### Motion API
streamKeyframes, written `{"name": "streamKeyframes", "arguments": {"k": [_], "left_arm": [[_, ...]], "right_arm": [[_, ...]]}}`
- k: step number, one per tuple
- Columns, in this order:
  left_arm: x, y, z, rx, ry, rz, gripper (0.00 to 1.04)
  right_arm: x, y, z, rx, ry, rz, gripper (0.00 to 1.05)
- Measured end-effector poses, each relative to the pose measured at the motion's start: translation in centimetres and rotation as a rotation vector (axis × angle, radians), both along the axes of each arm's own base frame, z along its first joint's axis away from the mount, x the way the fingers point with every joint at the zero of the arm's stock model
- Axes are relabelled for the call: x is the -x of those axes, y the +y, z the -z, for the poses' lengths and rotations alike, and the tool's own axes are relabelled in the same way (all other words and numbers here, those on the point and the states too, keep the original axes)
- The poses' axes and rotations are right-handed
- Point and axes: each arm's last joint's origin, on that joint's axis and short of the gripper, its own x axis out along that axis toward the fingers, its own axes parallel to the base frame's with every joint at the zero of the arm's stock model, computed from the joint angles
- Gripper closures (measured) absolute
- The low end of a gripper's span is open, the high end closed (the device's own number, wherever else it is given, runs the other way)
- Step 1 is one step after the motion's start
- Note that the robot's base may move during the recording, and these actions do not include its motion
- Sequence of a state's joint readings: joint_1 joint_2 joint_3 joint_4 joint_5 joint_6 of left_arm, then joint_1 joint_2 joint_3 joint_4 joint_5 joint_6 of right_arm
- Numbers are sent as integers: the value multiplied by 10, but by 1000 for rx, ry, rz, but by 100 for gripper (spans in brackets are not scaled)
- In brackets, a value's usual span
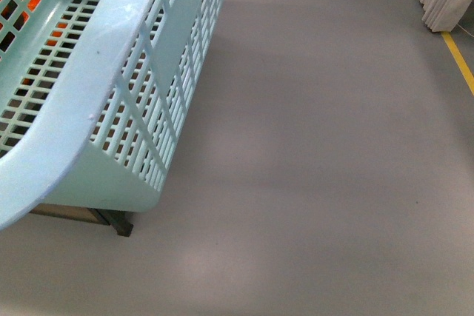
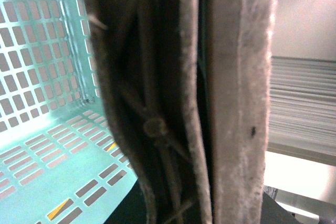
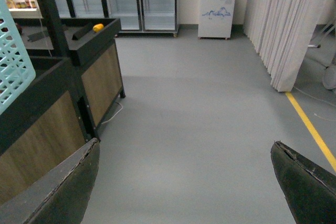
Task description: Pick lemon and mango into basket
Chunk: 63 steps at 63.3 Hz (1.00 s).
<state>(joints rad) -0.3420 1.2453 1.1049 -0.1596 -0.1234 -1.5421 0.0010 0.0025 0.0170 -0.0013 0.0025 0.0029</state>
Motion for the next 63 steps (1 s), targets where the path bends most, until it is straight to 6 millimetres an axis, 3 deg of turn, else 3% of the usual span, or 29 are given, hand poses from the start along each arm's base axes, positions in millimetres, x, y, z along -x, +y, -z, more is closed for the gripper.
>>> {"name": "streamKeyframes", "arguments": {"k": [63], "left_arm": [[0, 0, 1, -1, 3, 0, 88]], "right_arm": [[0, 0, 0, 0, 0, -3, 9]]}}
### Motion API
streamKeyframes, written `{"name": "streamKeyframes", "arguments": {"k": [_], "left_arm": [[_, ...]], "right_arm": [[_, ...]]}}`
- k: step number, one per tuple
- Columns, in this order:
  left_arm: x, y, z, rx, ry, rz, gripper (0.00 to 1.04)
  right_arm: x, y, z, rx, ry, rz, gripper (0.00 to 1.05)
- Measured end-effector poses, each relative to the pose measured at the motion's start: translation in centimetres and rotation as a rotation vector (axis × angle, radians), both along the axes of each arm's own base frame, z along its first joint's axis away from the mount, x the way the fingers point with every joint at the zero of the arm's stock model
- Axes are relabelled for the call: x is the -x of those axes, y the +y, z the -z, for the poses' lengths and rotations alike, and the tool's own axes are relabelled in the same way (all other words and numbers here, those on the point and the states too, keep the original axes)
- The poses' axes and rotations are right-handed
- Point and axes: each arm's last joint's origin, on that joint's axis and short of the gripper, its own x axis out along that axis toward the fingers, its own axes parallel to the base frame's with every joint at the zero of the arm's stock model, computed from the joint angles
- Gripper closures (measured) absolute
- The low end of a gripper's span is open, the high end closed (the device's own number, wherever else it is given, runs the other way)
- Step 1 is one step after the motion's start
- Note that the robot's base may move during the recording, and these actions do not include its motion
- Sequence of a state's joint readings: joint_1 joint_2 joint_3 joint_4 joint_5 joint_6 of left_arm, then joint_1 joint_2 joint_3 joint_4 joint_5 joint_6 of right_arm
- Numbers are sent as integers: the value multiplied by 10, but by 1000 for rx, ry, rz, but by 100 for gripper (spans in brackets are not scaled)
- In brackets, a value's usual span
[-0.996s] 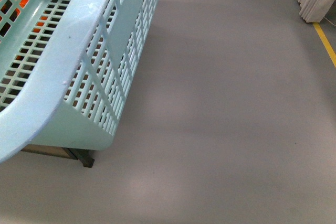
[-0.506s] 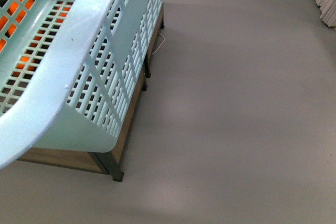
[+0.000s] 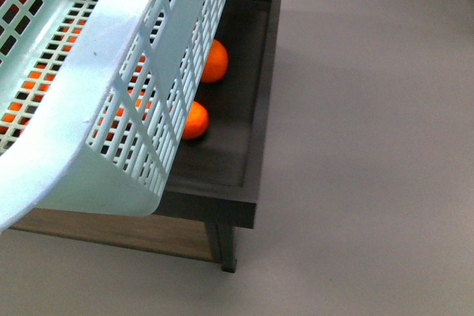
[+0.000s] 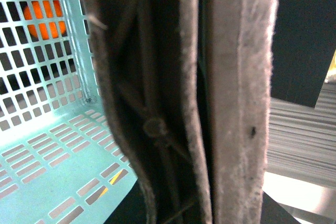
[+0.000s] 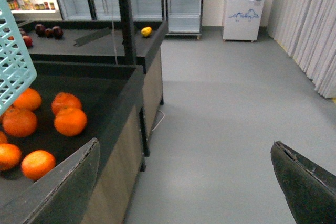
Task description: Pick lemon and mango into basket
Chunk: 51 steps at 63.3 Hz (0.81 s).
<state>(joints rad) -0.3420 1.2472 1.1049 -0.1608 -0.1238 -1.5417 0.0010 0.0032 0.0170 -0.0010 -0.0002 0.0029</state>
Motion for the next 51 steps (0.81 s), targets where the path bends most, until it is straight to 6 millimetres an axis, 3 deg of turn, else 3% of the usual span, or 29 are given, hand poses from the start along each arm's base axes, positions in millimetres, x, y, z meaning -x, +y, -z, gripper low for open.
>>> {"name": "streamKeyframes", "arguments": {"k": [51], "left_arm": [[0, 0, 0, 1, 1, 4, 88]], "right_arm": [[0, 0, 0, 0, 1, 0, 9]]}}
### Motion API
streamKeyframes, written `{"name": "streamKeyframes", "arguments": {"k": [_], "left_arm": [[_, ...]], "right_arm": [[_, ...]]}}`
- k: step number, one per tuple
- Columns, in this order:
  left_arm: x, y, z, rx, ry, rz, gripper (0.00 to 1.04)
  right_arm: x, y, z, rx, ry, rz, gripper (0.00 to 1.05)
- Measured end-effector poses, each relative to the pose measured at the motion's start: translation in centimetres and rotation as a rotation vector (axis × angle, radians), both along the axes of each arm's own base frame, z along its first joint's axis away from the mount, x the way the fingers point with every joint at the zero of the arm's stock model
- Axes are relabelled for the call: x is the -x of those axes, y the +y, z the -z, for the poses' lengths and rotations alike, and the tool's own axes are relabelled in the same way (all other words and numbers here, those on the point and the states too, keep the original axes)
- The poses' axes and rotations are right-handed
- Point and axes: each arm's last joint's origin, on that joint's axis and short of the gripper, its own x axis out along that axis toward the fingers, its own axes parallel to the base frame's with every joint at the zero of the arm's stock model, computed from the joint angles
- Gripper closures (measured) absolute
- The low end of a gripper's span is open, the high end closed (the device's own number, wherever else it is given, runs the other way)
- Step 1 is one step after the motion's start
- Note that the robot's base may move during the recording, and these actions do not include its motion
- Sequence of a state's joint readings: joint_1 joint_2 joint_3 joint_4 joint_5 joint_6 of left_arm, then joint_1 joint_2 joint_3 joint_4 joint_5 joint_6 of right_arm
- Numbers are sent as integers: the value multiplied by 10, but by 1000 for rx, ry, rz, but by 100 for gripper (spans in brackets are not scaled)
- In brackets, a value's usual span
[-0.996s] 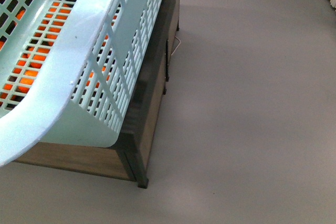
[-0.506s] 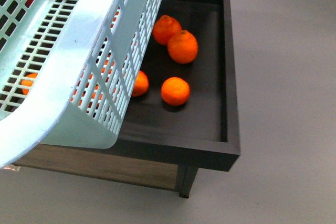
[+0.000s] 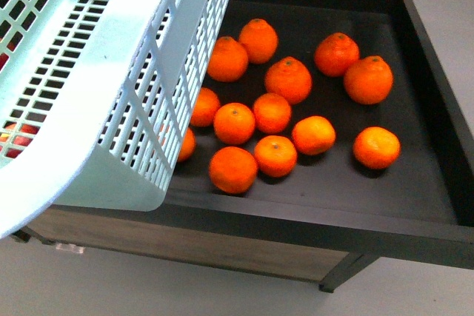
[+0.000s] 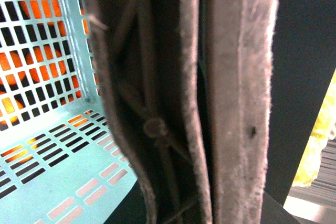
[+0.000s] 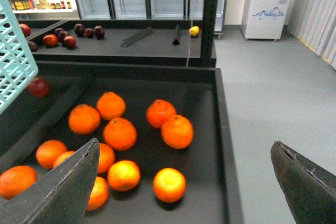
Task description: Pick lemon and mango into basket
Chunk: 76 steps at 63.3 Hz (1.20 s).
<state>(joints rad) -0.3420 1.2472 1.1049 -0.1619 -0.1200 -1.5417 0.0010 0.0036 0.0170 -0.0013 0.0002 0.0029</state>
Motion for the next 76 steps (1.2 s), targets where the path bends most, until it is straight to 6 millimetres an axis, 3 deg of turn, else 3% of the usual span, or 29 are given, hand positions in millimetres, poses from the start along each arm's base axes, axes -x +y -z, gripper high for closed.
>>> {"name": "streamKeyframes", "arguments": {"k": [76], "left_arm": [[0, 0, 0, -2, 0, -4, 88]], "right_arm": [[0, 0, 0, 0, 0, 2, 9]]}}
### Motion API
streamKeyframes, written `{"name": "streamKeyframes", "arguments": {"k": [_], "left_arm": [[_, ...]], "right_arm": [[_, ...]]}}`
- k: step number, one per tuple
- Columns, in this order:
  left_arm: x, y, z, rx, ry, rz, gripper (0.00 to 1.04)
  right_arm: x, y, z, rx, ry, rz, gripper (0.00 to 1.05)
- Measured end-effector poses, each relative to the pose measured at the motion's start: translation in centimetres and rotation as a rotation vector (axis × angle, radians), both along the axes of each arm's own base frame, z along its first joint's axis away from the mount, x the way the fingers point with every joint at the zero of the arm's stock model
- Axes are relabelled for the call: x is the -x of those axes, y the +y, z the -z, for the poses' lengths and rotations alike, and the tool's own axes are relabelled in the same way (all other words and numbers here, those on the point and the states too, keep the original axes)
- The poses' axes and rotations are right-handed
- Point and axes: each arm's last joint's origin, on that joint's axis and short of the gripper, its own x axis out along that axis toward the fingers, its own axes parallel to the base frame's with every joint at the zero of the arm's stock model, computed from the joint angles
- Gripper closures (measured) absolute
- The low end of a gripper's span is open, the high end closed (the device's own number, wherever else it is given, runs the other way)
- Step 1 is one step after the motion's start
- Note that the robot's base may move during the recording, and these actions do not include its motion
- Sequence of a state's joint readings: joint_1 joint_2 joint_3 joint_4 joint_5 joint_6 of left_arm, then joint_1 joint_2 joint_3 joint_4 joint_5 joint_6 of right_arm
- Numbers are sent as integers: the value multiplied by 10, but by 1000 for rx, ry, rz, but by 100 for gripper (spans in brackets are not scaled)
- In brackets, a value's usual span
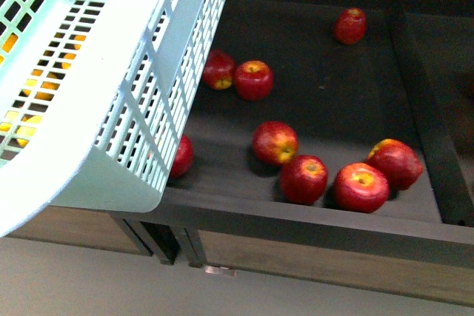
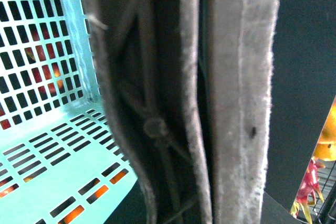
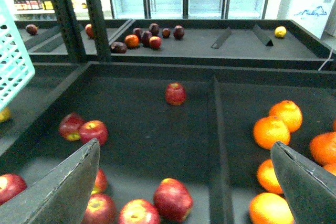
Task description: Pick lemon and mango into basket
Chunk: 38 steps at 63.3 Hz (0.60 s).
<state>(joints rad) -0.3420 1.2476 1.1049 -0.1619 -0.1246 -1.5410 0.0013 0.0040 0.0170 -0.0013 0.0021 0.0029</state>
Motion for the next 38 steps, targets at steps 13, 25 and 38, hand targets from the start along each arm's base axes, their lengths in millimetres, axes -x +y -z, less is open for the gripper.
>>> {"name": "streamKeyframes", "arguments": {"k": [13, 25, 38], "left_arm": [[0, 0, 0, 2, 1, 4, 88], [0, 0, 0, 3, 1, 5, 88], [0, 0, 0, 3, 0, 3, 88]], "right_arm": [[0, 0, 0, 0, 0, -1, 9], [0, 0, 0, 0, -1, -1, 9], [0, 0, 0, 0, 0, -3, 9]]}}
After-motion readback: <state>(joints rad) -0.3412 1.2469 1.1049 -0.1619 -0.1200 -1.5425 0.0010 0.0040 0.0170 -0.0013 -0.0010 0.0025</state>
